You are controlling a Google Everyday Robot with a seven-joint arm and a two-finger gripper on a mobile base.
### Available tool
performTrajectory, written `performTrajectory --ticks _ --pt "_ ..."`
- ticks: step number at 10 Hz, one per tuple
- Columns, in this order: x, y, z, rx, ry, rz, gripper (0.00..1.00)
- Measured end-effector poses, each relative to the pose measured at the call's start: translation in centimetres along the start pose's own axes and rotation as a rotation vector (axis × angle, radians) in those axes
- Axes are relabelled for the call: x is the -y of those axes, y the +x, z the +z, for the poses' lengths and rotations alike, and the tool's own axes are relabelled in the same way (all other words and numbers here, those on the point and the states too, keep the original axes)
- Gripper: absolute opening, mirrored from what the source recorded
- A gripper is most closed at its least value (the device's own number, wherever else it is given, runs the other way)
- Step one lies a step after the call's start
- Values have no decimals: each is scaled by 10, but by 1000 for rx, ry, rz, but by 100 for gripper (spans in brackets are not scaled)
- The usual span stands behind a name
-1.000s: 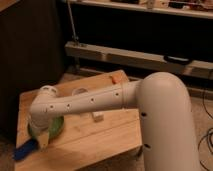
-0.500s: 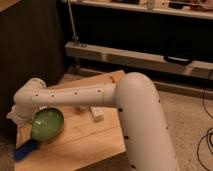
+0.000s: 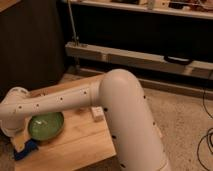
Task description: Place the white sponge in the ceramic bowl
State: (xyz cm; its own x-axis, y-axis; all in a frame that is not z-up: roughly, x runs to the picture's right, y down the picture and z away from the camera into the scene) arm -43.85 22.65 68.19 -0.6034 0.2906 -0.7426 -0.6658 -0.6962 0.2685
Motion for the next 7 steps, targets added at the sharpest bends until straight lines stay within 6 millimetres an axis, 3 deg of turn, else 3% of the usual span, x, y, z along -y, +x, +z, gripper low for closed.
performTrajectory --ticks 3,4,7 --pt "7 -34 33 17 22 57 80" --pt "8 -37 41 12 43 56 80" --pt "17 -19 52 8 108 6 80"
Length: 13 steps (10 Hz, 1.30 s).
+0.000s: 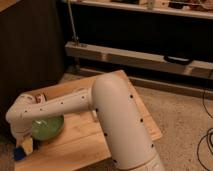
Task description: Place the white sponge in the ceramic bowl
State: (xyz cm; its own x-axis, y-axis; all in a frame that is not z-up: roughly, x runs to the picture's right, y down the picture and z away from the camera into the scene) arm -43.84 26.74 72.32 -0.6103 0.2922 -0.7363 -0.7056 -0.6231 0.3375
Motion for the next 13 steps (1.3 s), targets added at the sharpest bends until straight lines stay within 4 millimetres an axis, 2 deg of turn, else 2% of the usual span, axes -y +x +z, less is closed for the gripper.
performTrajectory --ticks 1,3,5,6,12,13 --pt "4 6 4 2 23 -17 80" --pt "14 4 14 17 55 -30 80" --pt "19 -7 27 16 61 -21 80" --pt "19 -11 31 9 57 -23 77" --pt "6 -8 24 -12 37 -61 22" --pt "4 -5 21 -23 48 -78 9"
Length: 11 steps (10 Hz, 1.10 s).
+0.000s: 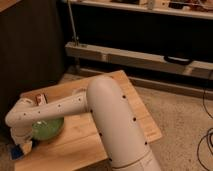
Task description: Place the white sponge in the ceramic bowl
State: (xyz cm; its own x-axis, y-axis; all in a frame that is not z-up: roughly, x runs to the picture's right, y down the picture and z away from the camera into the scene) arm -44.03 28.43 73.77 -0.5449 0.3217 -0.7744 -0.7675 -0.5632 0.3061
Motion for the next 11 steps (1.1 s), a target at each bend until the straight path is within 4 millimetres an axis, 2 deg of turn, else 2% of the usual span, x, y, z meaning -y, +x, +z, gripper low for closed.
performTrajectory --ticks 1,3,5,7,9,10,11 --pt "-1 7 -5 -16 0 -21 2" --pt "-3 27 -26 -44 -24 -77 0" --pt "-5 45 -68 -58 -84 -115 0" --pt "-7 52 -125 -45 -177 -117 0" --pt "-8 37 -173 -37 -240 -74 0" --pt "-8 16 -199 -40 -269 -42 0" --pt "-8 -2 -213 -46 -283 -16 0"
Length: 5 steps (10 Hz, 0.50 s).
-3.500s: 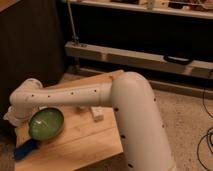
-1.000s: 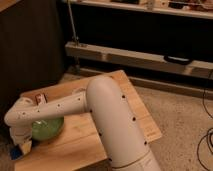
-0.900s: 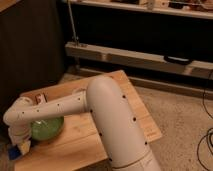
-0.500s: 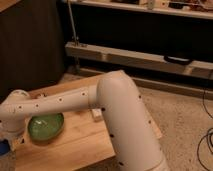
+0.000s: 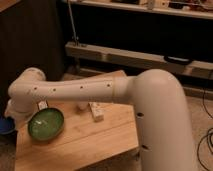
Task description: Place the white sponge in the ceramic bowl
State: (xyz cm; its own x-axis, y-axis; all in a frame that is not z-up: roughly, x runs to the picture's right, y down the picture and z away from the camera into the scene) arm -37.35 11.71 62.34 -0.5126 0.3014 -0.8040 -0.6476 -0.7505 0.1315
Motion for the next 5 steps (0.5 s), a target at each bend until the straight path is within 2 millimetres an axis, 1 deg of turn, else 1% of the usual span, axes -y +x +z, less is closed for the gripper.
performTrajectory --ticks 1,2,3,4,5 --pt "-2 -18 -12 -3 -12 29 0" --pt "-4 -46 -24 -8 -20 71 0" --pt "-5 -64 -27 -10 -18 93 0" --pt "-6 -84 -25 -12 -11 114 0" --pt "-5 -104 -14 -14 8 131 0"
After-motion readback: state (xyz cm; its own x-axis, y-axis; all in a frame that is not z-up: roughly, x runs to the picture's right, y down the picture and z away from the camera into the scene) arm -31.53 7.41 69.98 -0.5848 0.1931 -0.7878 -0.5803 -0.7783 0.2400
